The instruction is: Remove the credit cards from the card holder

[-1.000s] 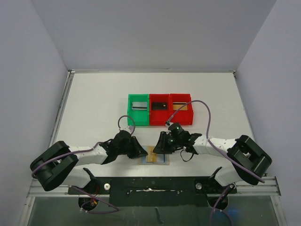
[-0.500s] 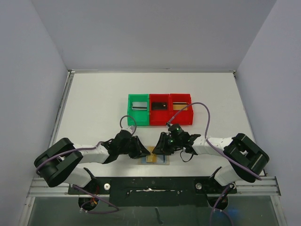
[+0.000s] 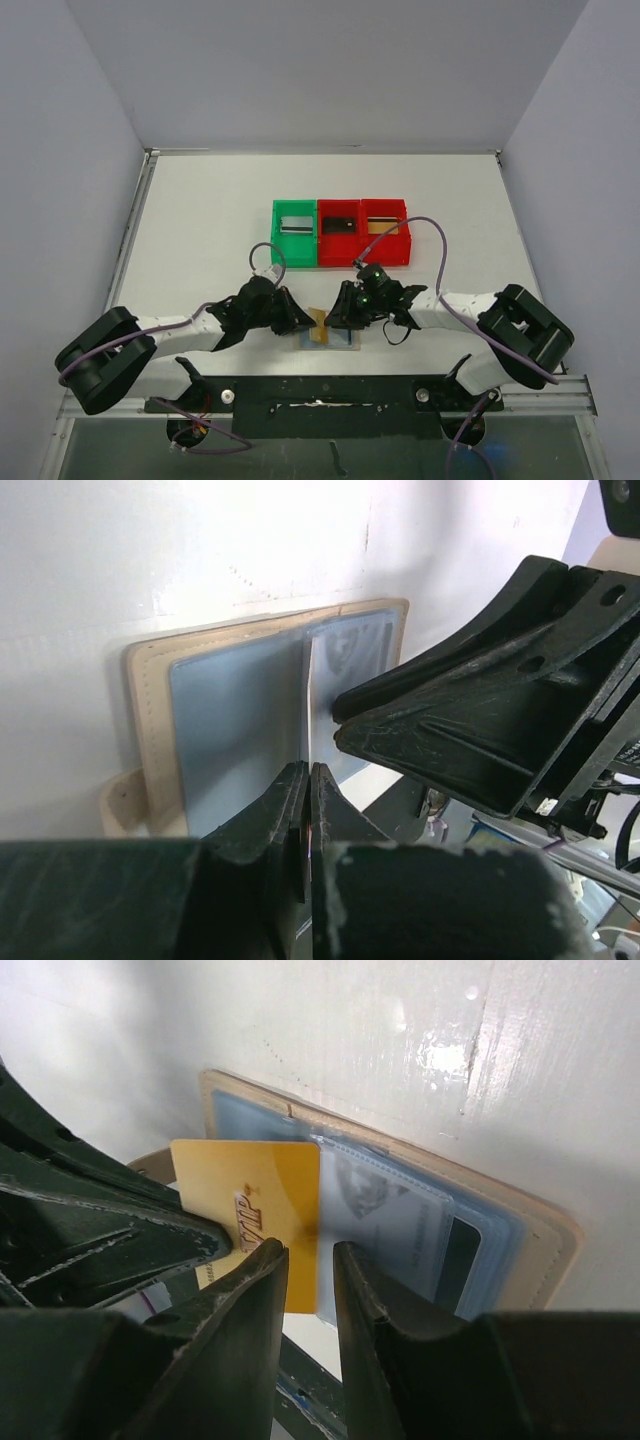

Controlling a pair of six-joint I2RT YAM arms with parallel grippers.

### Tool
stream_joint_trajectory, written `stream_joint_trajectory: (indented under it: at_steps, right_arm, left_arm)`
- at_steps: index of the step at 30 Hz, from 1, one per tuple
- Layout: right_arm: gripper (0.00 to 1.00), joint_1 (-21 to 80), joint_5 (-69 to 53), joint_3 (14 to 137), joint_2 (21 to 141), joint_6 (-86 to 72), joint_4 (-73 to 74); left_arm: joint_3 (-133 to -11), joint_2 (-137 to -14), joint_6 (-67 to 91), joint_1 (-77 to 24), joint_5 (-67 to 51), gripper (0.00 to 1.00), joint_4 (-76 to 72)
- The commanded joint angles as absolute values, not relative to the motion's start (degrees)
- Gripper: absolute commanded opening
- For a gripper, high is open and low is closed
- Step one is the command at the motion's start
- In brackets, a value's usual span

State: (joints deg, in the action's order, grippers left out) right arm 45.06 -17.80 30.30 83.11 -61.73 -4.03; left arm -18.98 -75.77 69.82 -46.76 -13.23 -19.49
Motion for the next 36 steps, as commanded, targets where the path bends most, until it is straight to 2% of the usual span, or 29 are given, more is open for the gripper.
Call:
stream_joint_trajectory:
  at_steps: [1, 5, 8, 10, 14, 19, 23, 26, 29, 32, 36]
  right_arm:
    - [0.3, 44.65, -13.07, 32.42, 81.68, -58.37, 2.08]
    - [0.35, 43.9, -13.13, 35.25, 78.96, -55.28, 3.11]
    - [0.49, 43.18, -12.78, 36.42, 74.43, -53.57, 2.38]
    - [0.55, 42.33, -12.22, 36.96, 71.85, -52.84, 2.79]
    - [0.58, 40.78, -12.54, 36.53, 67.86, -52.13, 1.91]
    - [0.76, 40.16, -10.8, 34.85, 62.76, -51.6, -0.38]
    - [0.8, 37.51, -9.9, 32.41, 58.54, -50.91, -2.77]
    - [0.98, 35.54, -9.77, 27.67, 54.32, -50.64, -12.3]
    - [0.98, 33.84, -9.91, 24.89, 50.28, -48.45, -16.44]
    - [0.98, 29.98, -12.66, 26.82, 49.0, -48.04, -10.36]
    - [0.98, 21.65, -26.14, 26.41, 52.68, -51.14, -12.13]
  left_arm:
    - [-20.99, -70.99, 66.84, -46.44, -9.12, 0.0, -13.56]
    - [-22.01, -67.59, 65.23, -46.33, -7.34, 0.0, -10.2]
    - [-22.6, -64.84, 64.3, -46.32, -5.63, 0.0, -8.27]
    - [-23.05, -62.93, 63.86, -46.24, -4.2, 0.0, -6.75]
    - [-23.7, -58.91, 63.02, -46.06, -1.83, 0.0, -4.23]
    - [-24.56, -55.53, 61.37, -45.97, -0.18, 0.0, -3.28]
    - [-25.53, -53.61, 59.71, -45.92, 0.62, 0.0, -2.99]
    - [-25.71, -52.29, 59.12, -45.96, 1.11, 0.0, -4.0]
    - [-25.55, -51.33, 58.93, -45.94, 0.93, 0.0, -6.13]
    - [-25.61, -50.99, 58.64, -45.96, 0.15, 0.0, -8.33]
    - [-25.18, -50.92, 59.13, -45.92, -1.25, 0.0, -11.99]
